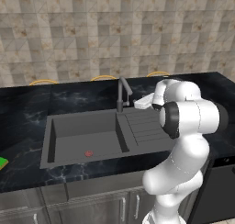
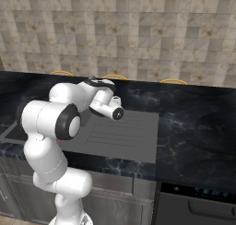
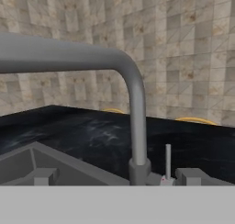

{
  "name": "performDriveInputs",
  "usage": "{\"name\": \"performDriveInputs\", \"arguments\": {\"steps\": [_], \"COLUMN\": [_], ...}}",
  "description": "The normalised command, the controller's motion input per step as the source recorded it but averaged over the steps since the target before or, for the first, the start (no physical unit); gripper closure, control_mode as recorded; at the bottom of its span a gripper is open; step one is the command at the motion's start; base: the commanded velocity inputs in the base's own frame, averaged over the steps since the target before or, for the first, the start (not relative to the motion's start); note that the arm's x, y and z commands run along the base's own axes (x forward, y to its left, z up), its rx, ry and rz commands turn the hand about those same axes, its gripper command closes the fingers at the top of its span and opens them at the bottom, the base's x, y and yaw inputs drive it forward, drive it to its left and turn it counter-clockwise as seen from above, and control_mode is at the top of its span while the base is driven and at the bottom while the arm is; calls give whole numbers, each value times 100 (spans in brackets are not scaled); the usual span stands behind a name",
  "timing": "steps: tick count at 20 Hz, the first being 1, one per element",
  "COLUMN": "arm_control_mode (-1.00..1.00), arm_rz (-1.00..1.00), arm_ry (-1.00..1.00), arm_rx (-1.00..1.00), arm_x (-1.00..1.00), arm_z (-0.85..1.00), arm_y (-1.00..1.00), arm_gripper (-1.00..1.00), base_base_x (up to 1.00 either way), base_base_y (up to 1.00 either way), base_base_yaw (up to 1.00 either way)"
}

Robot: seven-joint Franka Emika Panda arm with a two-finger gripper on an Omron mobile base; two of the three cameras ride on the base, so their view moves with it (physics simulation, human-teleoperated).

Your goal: Soak the sponge with water for a few seconds and then drop it inside the sink.

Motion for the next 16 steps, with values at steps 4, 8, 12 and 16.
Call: {"name": "performDriveInputs", "arguments": {"steps": [4, 8, 12, 16], "arm_control_mode": [-100, -100, -100, -100], "arm_rz": [-2, -3, -5, -5], "arm_ry": [0, 0, 0, 0], "arm_rx": [0, 0, 0, 0], "arm_x": [1, 0, 0, 0], "arm_z": [-1, -8, -9, -8], "arm_y": [2, 6, 5, 1], "arm_gripper": [-100, -100, -100, -100], "base_base_x": [0, 0, 0, 0], "base_base_y": [0, 0, 0, 0], "base_base_yaw": [0, 0, 0, 0]}}
